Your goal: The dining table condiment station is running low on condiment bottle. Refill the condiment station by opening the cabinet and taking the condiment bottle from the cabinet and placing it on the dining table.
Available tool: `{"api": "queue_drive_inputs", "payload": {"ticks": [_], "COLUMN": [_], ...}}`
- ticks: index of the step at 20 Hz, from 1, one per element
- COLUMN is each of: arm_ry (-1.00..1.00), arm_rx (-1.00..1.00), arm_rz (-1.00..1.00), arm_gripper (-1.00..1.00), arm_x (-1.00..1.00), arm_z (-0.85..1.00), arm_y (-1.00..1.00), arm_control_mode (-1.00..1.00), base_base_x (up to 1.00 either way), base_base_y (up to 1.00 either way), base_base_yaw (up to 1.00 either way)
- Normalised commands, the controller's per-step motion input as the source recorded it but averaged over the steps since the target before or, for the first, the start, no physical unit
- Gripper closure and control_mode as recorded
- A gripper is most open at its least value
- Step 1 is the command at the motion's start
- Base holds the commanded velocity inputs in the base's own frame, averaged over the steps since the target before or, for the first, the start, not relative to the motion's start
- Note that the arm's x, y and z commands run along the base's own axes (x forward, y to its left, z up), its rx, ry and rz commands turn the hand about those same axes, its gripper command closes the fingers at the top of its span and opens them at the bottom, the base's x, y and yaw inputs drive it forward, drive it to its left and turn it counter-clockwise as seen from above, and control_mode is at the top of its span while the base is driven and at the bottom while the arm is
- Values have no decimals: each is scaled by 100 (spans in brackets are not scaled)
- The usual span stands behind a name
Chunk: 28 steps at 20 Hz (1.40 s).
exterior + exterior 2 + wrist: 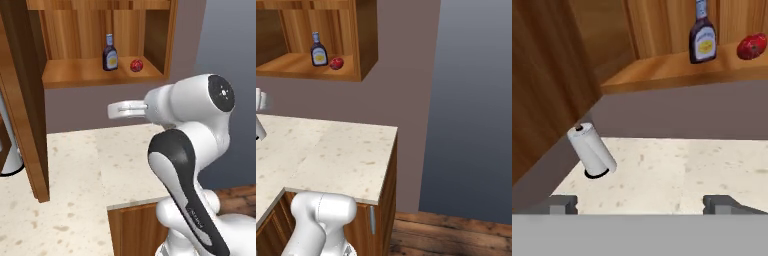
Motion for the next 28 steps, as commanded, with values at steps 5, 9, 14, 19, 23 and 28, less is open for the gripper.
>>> {"api": "queue_drive_inputs", "payload": {"ticks": [5,9,14,19,23,28], "arm_ry": [-26,-15,-22,-21,-20,-20], "arm_rx": [-25,-1,0,-2,-8,-5], "arm_rz": [-53,-22,0,0,0,0], "arm_gripper": [-100,-100,-100,-100,-100,-100], "arm_x": [19,31,17,16,17,1], "arm_z": [3,28,35,41,45,40], "arm_y": [-47,-75,-41,1,16,8], "arm_control_mode": [-100,-100,-100,-100,-100,-100], "base_base_x": [0,0,0,0,0,0], "base_base_y": [0,0,0,0,0,0], "base_base_yaw": [0,0,0,0,0,0]}}
